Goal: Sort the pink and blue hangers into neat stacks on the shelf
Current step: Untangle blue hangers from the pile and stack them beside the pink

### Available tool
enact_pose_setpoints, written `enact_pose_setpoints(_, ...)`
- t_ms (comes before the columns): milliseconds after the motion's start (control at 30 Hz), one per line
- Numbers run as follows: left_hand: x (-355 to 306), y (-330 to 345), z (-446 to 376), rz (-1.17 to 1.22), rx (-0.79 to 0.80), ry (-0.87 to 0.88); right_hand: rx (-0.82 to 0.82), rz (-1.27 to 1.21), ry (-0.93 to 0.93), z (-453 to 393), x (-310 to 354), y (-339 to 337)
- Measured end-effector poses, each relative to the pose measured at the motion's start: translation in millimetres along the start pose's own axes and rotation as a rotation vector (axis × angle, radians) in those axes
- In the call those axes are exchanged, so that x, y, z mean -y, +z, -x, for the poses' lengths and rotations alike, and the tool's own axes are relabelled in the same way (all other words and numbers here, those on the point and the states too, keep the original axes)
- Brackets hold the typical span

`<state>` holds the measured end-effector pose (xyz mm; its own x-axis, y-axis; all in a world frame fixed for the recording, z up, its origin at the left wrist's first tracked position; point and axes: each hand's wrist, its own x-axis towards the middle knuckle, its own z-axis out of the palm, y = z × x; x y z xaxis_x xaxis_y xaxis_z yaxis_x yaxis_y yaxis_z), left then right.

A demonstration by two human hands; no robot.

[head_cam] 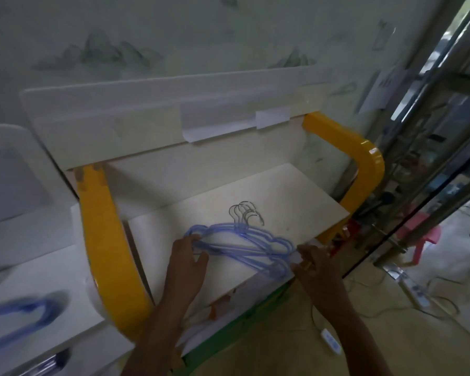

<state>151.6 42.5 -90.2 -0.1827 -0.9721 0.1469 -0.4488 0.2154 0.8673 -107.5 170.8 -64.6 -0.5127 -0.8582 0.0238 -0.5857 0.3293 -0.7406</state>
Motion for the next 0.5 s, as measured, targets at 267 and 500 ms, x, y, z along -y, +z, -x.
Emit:
enact_pose_setpoints(267,24,17,-24,-0.072,-0.037,-0.088,0.053,-0.051,-0.030,-30,-11,12)
enact_pose_setpoints(500,27,19,-46,-0.133,-0.108,-0.138,0.117,-0.051,-0.043,-65,-23,10)
